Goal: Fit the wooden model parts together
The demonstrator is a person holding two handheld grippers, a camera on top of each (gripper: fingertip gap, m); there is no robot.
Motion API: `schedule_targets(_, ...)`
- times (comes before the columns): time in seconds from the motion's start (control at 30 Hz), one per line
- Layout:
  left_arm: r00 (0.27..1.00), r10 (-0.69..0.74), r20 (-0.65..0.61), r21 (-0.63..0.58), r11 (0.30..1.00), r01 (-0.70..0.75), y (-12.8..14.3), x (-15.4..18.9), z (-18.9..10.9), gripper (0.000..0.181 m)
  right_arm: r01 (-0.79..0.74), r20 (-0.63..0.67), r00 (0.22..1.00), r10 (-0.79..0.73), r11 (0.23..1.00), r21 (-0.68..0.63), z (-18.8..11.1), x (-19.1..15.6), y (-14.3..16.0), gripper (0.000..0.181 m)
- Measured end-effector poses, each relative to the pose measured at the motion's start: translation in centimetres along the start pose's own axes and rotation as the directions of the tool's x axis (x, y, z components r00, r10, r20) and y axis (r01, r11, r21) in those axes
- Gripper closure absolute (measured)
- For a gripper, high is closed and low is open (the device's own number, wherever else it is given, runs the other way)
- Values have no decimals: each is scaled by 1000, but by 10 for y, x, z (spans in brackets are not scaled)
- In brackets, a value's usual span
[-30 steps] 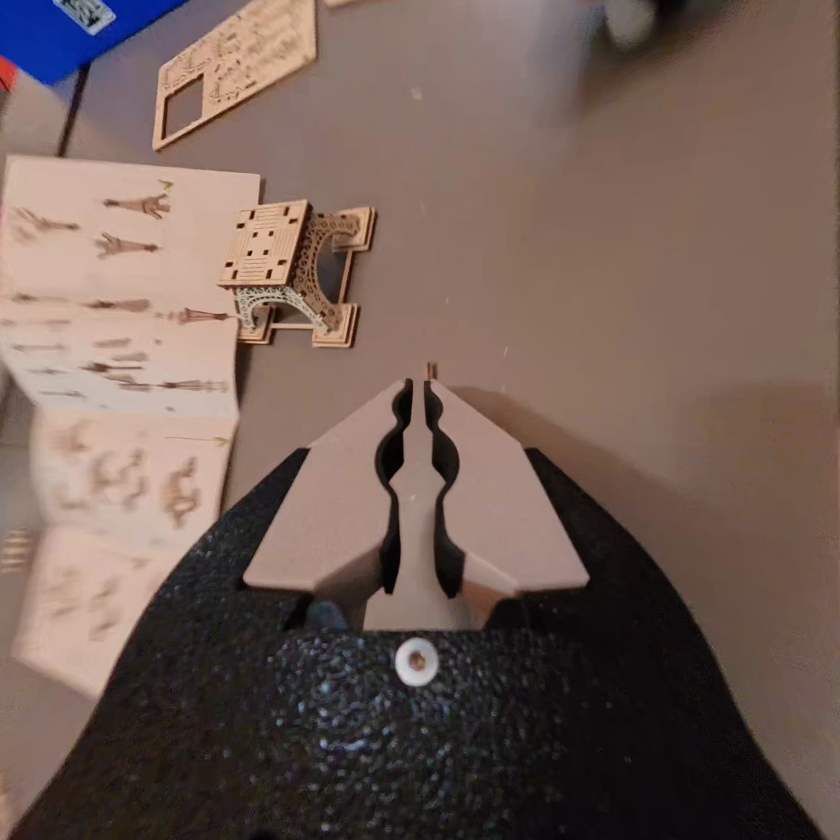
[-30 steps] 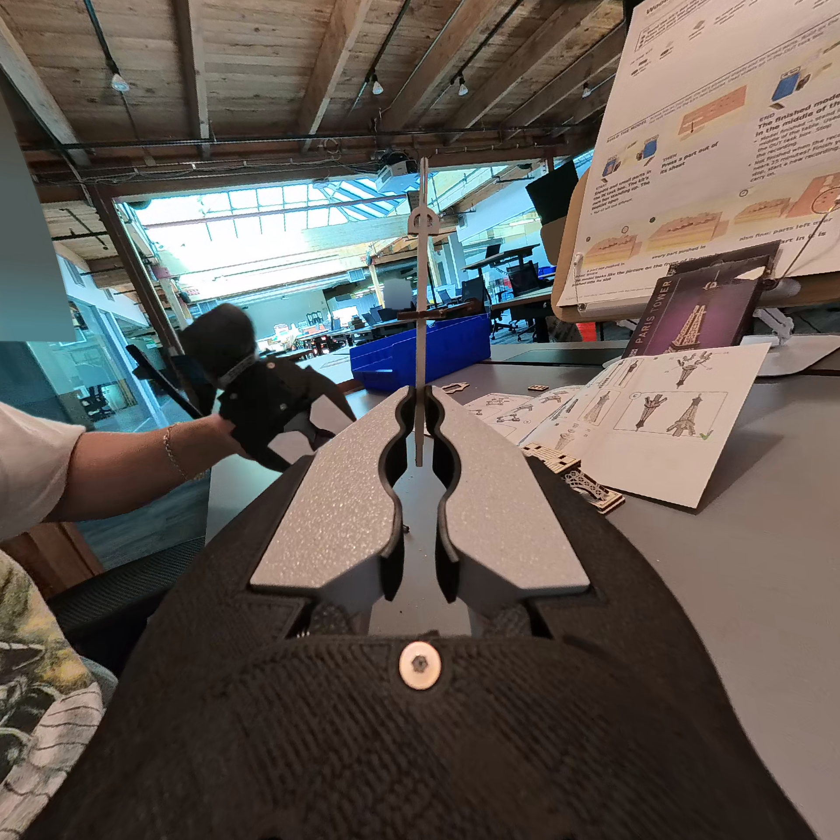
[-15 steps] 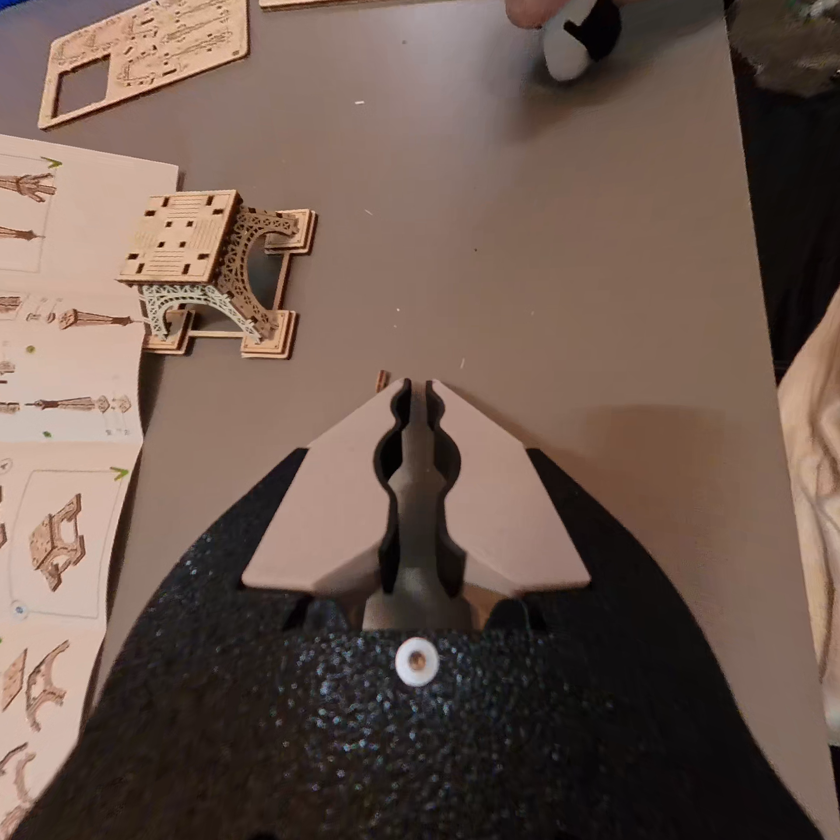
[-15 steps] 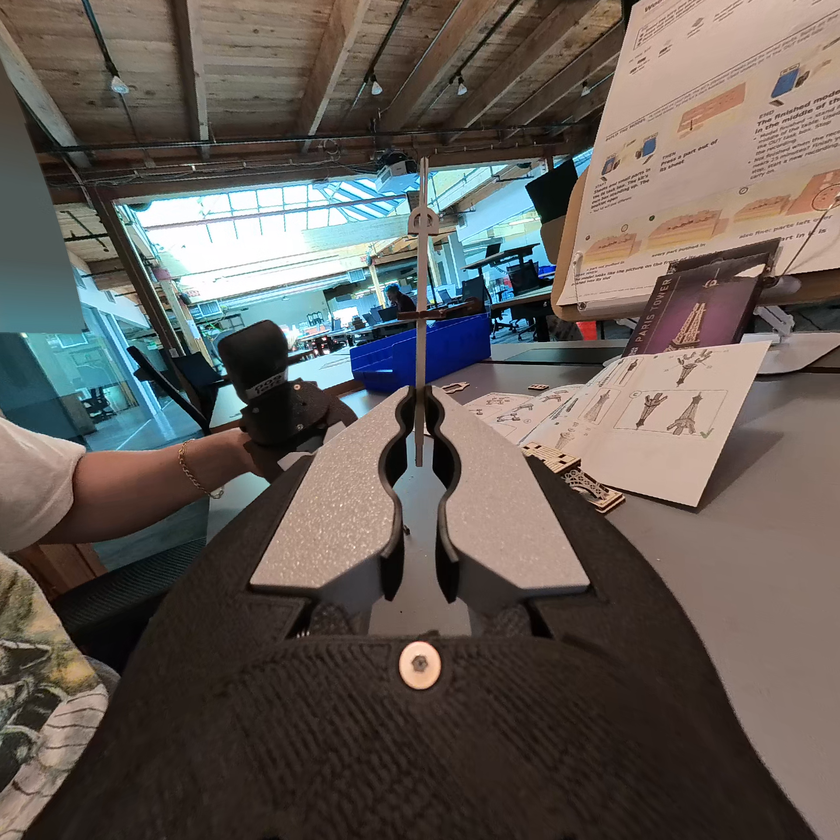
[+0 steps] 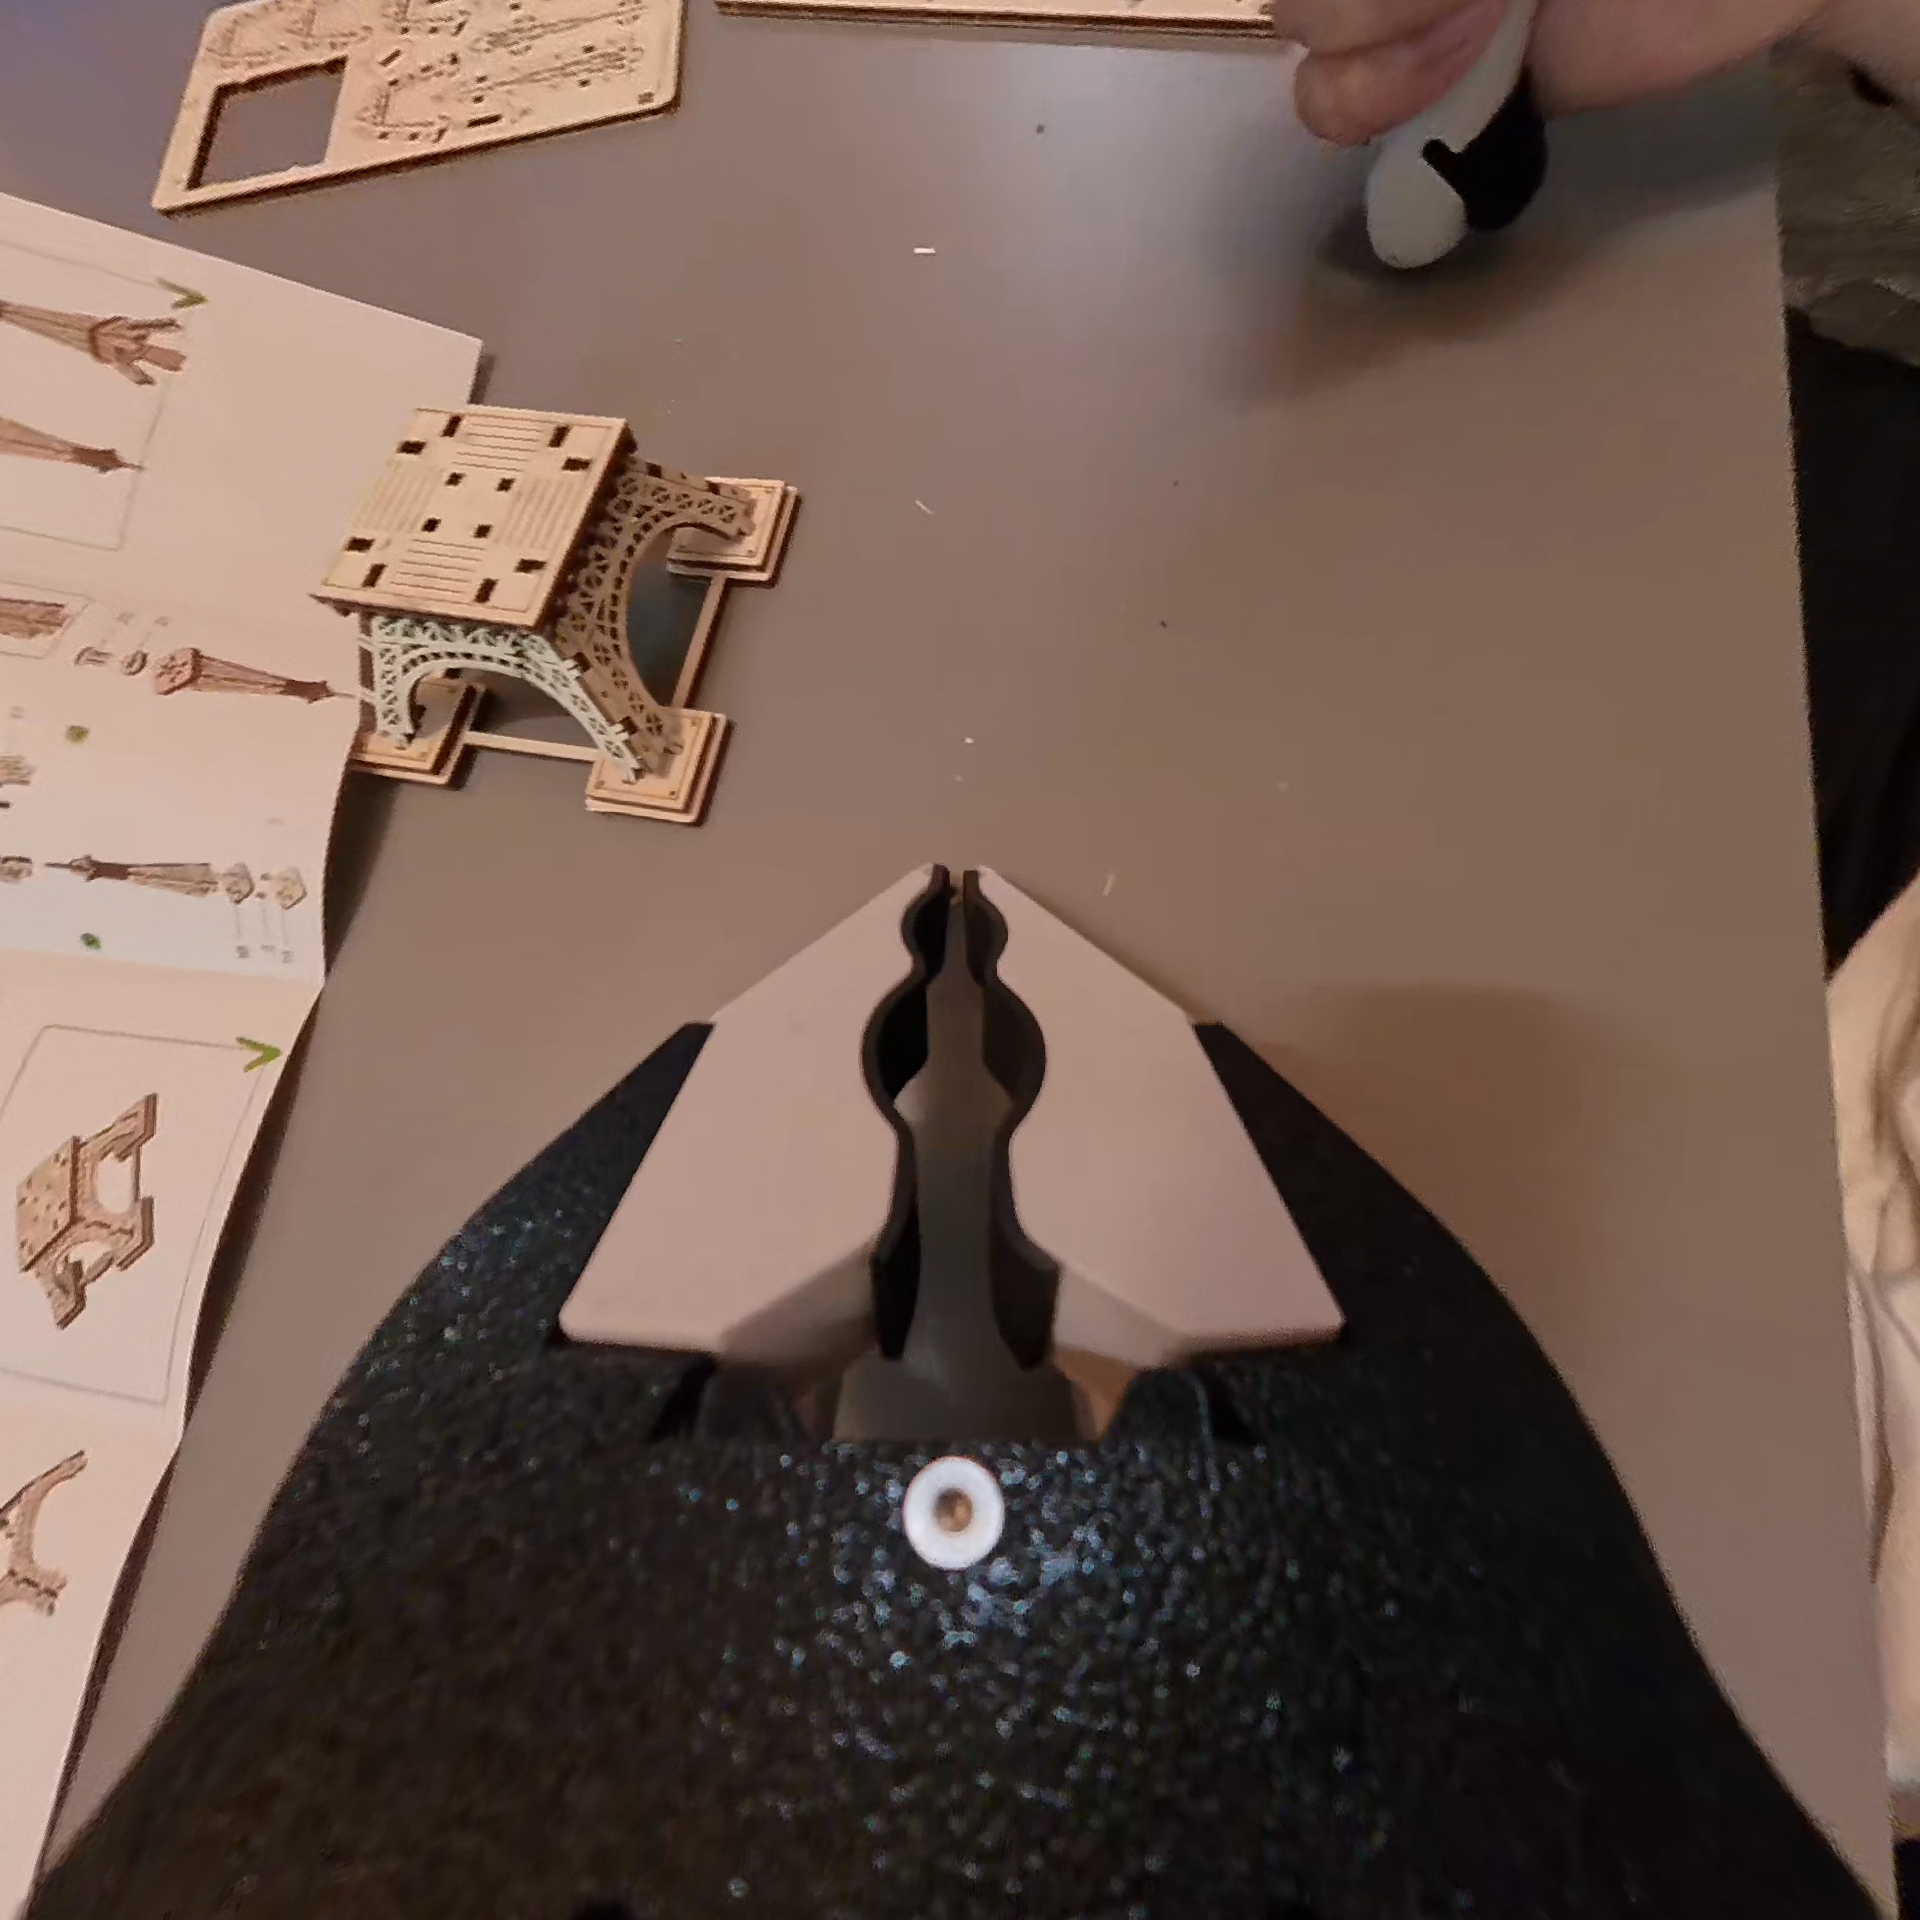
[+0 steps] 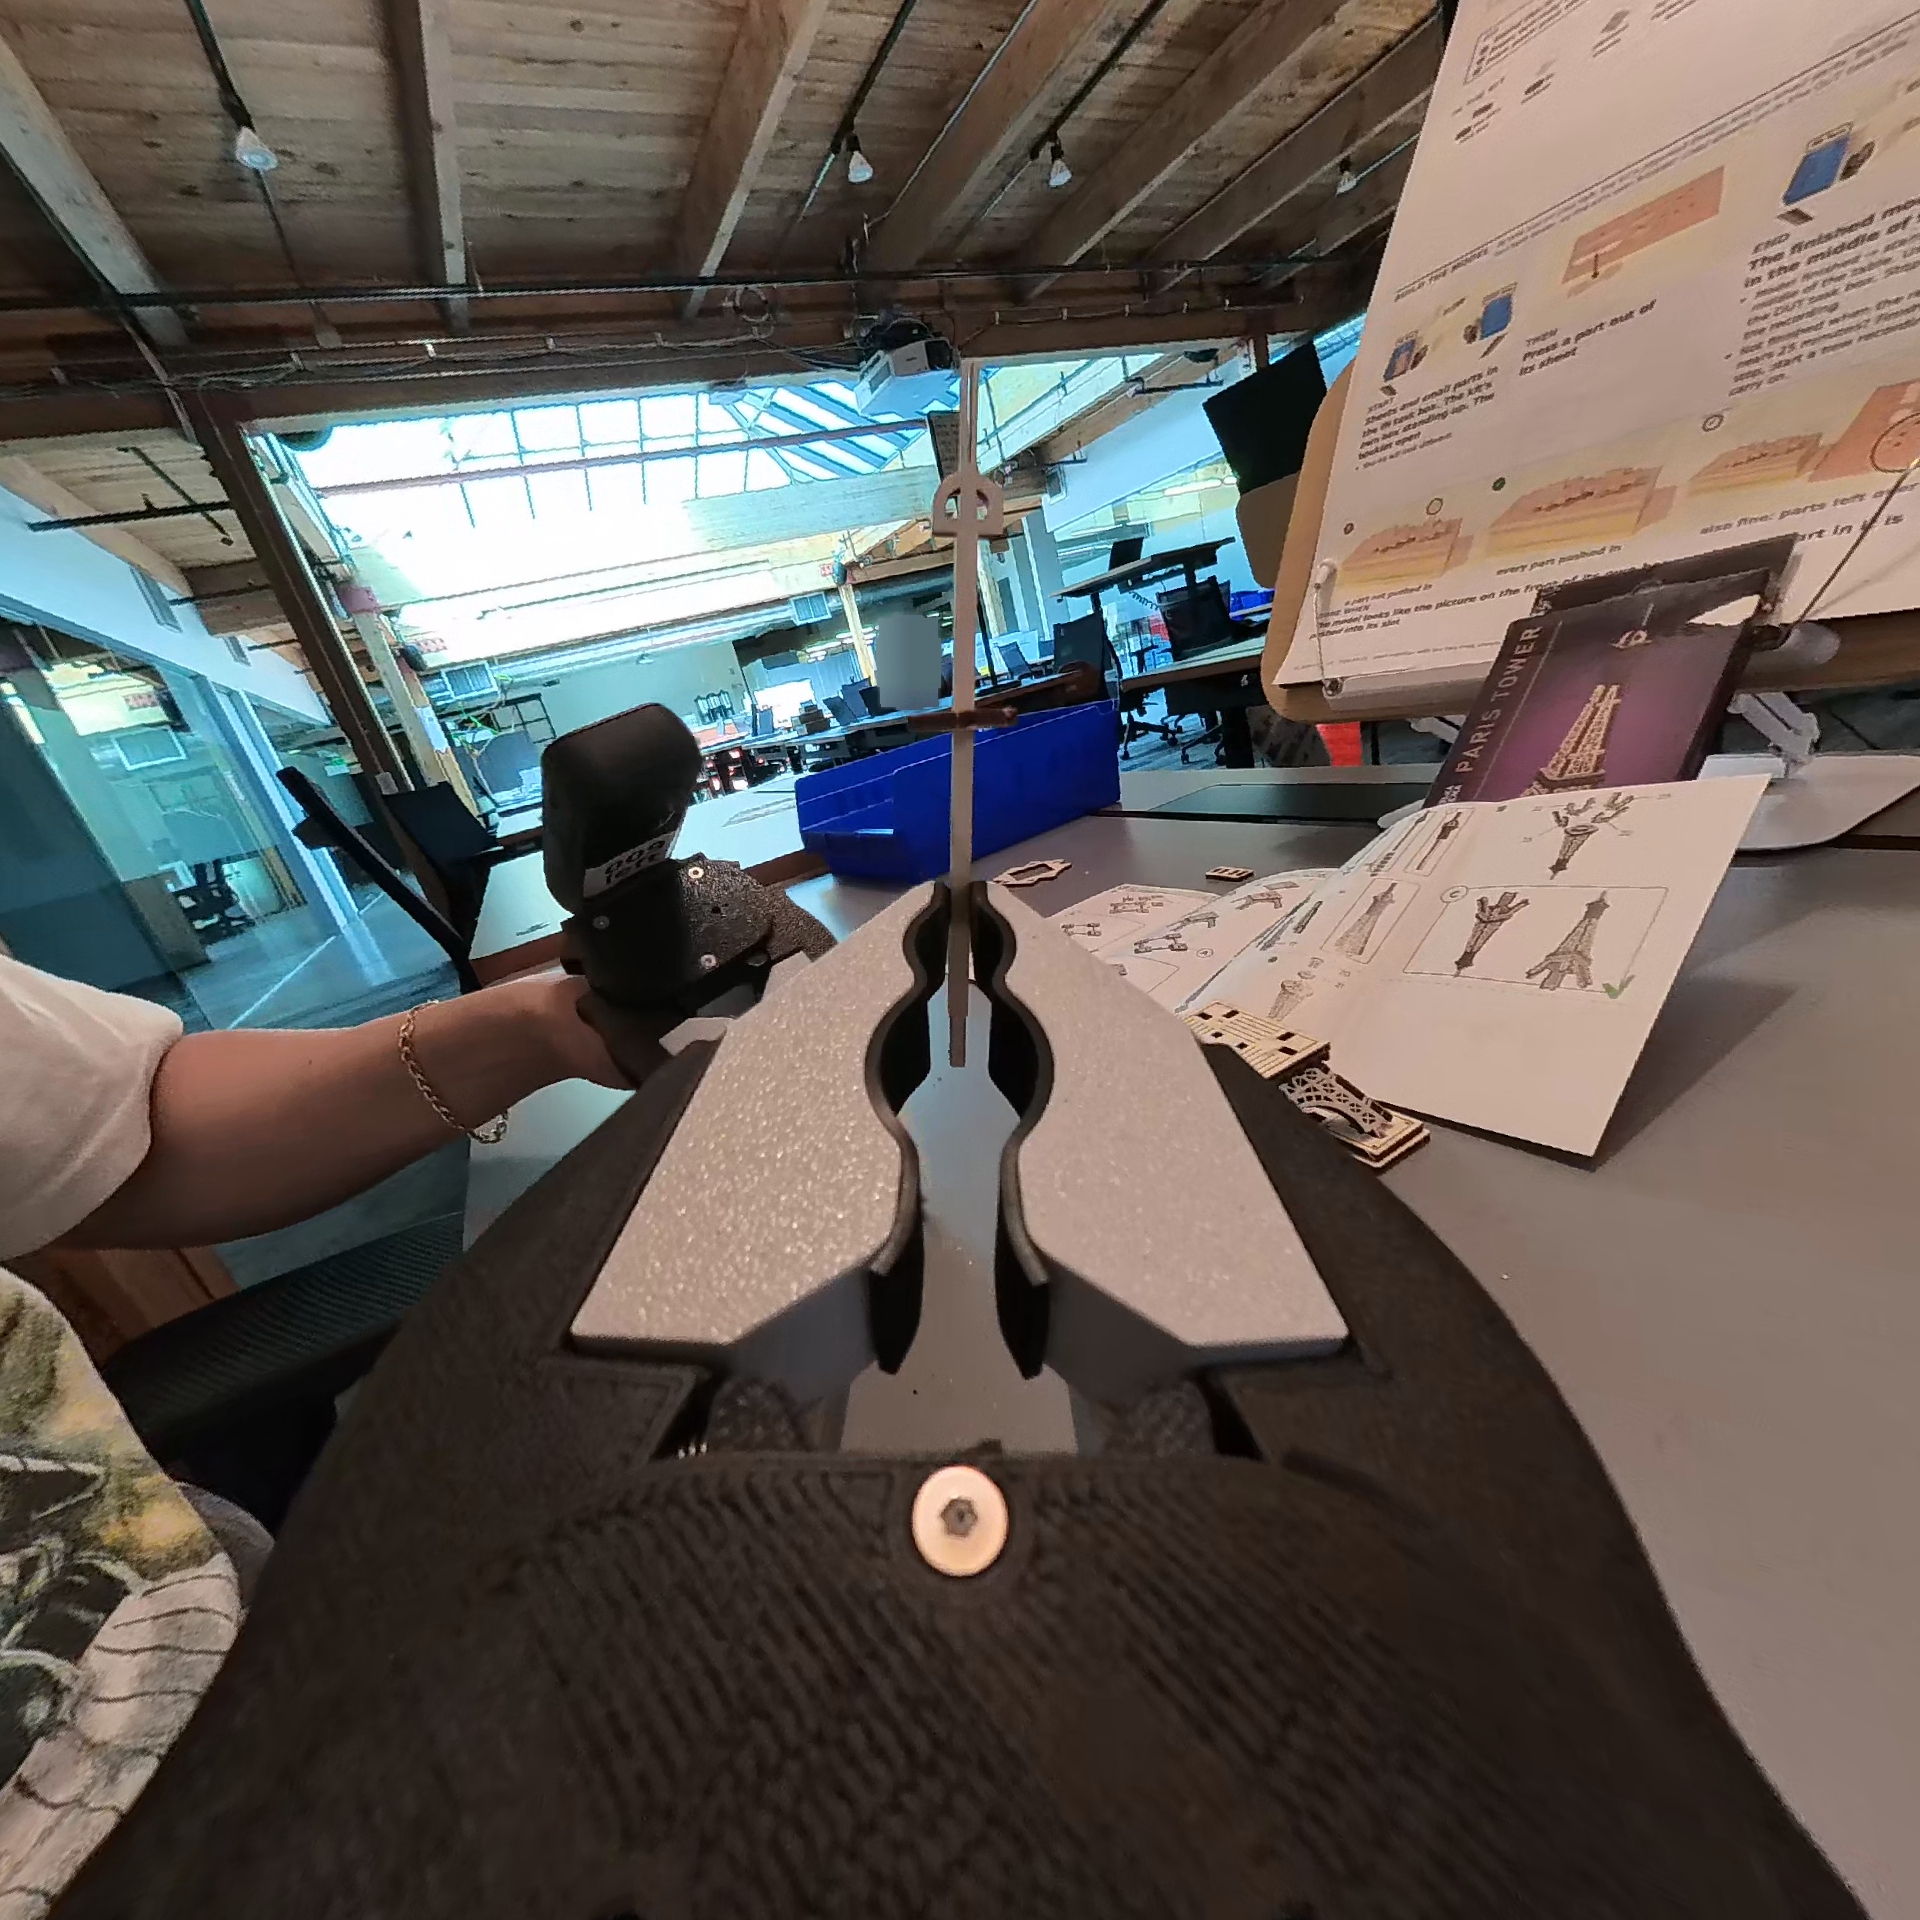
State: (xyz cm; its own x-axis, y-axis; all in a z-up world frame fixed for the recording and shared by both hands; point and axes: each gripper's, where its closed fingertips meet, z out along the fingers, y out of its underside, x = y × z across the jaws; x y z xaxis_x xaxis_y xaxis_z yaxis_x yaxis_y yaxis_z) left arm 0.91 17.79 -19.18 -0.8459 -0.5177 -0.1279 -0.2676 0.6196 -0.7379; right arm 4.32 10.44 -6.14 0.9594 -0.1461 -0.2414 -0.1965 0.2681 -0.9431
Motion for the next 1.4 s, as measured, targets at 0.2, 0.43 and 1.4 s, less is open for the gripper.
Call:
schedule_targets(0.2, 978, 206, -40, -1, 978, -206, 5, 17, -9, 174, -7, 2, 1000, 7, 1000, 9, -1, 0, -1, 180)
schedule_targets(0.43, 996, 67, 53, 6, 998, -68, -3, 3, -15, 178, 0, 2, 1000, 0, 1000, 4, -1, 0, 0, 180)
schedule_targets(1.4, 938, -345, 23, 18, 939, 344, 13, 1, -26, 181, 7, 2, 1000, -7, 1000, -6, 0, -1, 1, 180)
